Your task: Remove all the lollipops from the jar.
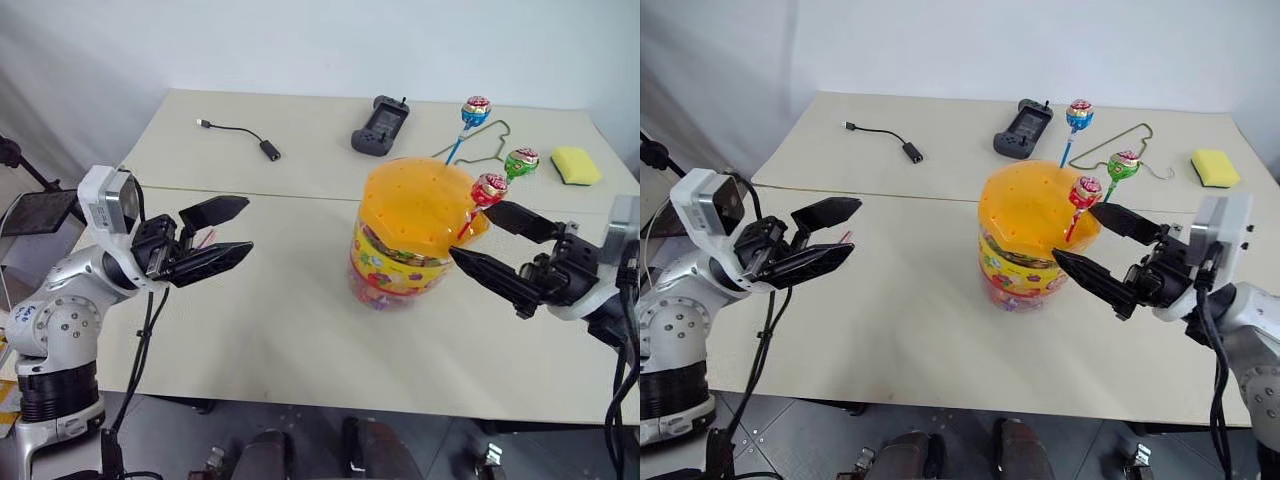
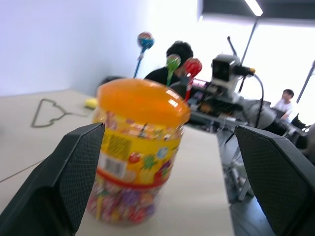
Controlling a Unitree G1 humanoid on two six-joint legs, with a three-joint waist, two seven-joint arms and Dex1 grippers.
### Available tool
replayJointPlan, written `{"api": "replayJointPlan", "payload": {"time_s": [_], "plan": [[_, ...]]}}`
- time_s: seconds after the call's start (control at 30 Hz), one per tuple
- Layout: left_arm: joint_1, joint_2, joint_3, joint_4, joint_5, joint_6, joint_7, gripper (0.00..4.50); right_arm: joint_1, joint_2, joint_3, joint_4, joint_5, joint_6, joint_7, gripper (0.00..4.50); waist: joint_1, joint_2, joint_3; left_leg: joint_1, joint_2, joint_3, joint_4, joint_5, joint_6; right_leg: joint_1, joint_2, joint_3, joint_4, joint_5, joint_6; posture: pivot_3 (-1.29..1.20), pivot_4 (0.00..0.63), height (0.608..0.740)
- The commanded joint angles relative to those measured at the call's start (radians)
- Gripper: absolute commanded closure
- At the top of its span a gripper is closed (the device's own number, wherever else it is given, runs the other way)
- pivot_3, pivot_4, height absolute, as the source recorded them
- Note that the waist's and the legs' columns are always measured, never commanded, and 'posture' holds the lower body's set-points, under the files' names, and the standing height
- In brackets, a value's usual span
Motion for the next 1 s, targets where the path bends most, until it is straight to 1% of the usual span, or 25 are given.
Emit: {"api": "replayJointPlan", "payload": {"time_s": [0.03, 0.07, 0.23, 0.33, 0.4, 0.47, 0.63, 0.7, 0.8, 0.9, 0.93, 1.0], "plan": [[0.022, -0.004, -0.004, -0.036, -0.017, -0.023, 0.008, 0.02, 0.003, -0.001, -0.021, -0.002, 0.016, 0.002, 0.045, 0.00, 0.001, 0.000, 0.000, 0.000, 0.000, 0.000, 0.000, 0.000, 0.000, 0.000, 0.000, 0.000, 0.001, 0.000, 0.000, 0.00, 0.150, 0.740], [0.025, -0.004, -0.006, -0.034, -0.016, -0.026, 0.008, 0.02, 0.008, -0.001, -0.031, 0.001, 0.025, 0.003, 0.060, 0.00, 0.002, 0.000, 0.000, 0.000, 0.000, 0.000, 0.001, 0.001, 0.000, 0.000, 0.000, 0.000, 0.001, 0.000, 0.000, 0.00, 0.150, 0.740], [0.037, 0.002, -0.012, -0.034, -0.019, -0.036, 0.001, 0.02, 0.103, -0.029, -0.173, 0.004, 0.083, 0.031, 0.124, 0.00, 0.005, 0.000, 0.000, 0.000, 0.000, 0.000, 0.002, 0.001, 0.001, 0.001, 0.000, 0.000, 0.000, 0.000, 0.000, 0.00, 0.150, 0.740], [0.027, -0.004, -0.021, -0.028, -0.026, -0.041, -0.010, 0.02, 0.120, -0.032, -0.227, 0.043, 0.063, 0.019, 0.144, 0.00, 0.005, 0.000, 0.000, 0.000, 0.000, 0.000, 0.002, 0.000, 0.002, 0.002, 0.000, 0.000, -0.001, 0.000, 0.000, 0.00, 0.150, 0.740], [0.015, -0.007, -0.032, -0.024, -0.029, -0.040, -0.017, 0.02, 0.095, -0.033, -0.236, 0.089, 0.038, 0.006, 0.144, 0.00, 0.003, 0.000, 0.000, 0.000, 0.000, 0.000, 0.002, 0.000, 0.002, 0.002, 0.000, 0.000, -0.001, 0.000, 0.000, 0.00, 0.150, 0.740], [-0.003, -0.010, -0.041, -0.015, -0.033, -0.040, -0.021, 0.02, 0.047, -0.038, -0.221, 0.149, -0.009, -0.007, 0.123, 0.00, -0.001, 0.000, 0.000, 0.001, 0.000, 0.000, 0.002, 0.000, 0.002, 0.002, 0.000, 0.001, -0.001, 0.000, 0.000, 0.00, 0.150, 0.740], [-0.041, -0.020, -0.052, 0.007, -0.039, -0.040, -0.023, 0.02, -0.077, -0.023, -0.121, 0.226, -0.121, -0.019, 0.081, 0.00, -0.001, 0.000, 0.000, 0.002, 0.000, 0.001, 0.001, 0.001, 0.001, 0.002, 0.001, 0.001, 0.000, 0.000, 0.000, 0.00, 0.150, 0.740], [-0.054, -0.031, -0.057, 0.012, -0.040, -0.045, -0.017, 0.02, -0.123, -0.018, -0.081, 0.252, -0.144, -0.003, 0.062, 0.00, 0.000, 0.000, 0.000, 0.001, 0.000, 0.001, 0.001, 0.001, 0.001, 0.002, 0.001, 0.001, 0.000, 0.000, 0.000, 0.00, 0.150, 0.740], [-0.062, -0.051, -0.060, 0.007, -0.047, -0.043, -0.002, 0.02, -0.167, -0.009, -0.054, 0.271, -0.134, 0.018, 0.058, 0.00, 0.002, 0.000, 0.000, 0.001, 0.000, 0.001, 0.002, 0.001, 0.001, 0.002, 0.001, 0.001, -0.001, 0.000, 0.000, 0.00, 0.150, 0.740], [-0.060, -0.089, -0.053, -0.002, -0.068, -0.043, 0.042, 0.00, -0.201, -0.006, -0.022, 0.267, -0.108, 0.054, 0.073, 0.63, 0.003, 0.000, 0.000, 0.000, 0.000, 0.000, 0.001, 0.001, 0.001, 0.002, 0.001, 0.001, -0.001, 0.000, 0.000, 0.00, 0.150, 0.740], [-0.060, -0.096, -0.052, -0.003, -0.071, -0.043, 0.051, 0.00, -0.208, -0.004, -0.019, 0.269, -0.109, 0.059, 0.074, 0.89, 0.003, 0.000, 0.000, 0.000, 0.000, 0.000, 0.001, 0.001, 0.001, 0.002, 0.001, 0.001, -0.001, 0.000, 0.000, 0.00, 0.150, 0.740], [-0.065, -0.108, -0.062, -0.004, -0.061, -0.054, 0.055, 0.00, -0.225, 0.005, -0.021, 0.281, -0.108, 0.061, 0.065, 1.56, 0.003, 0.000, 0.000, 0.000, 0.000, 0.000, 0.002, 0.001, 0.001, 0.002, 0.001, 0.001, -0.001, 0.000, 0.001, 0.00, 0.150, 0.740]]}}
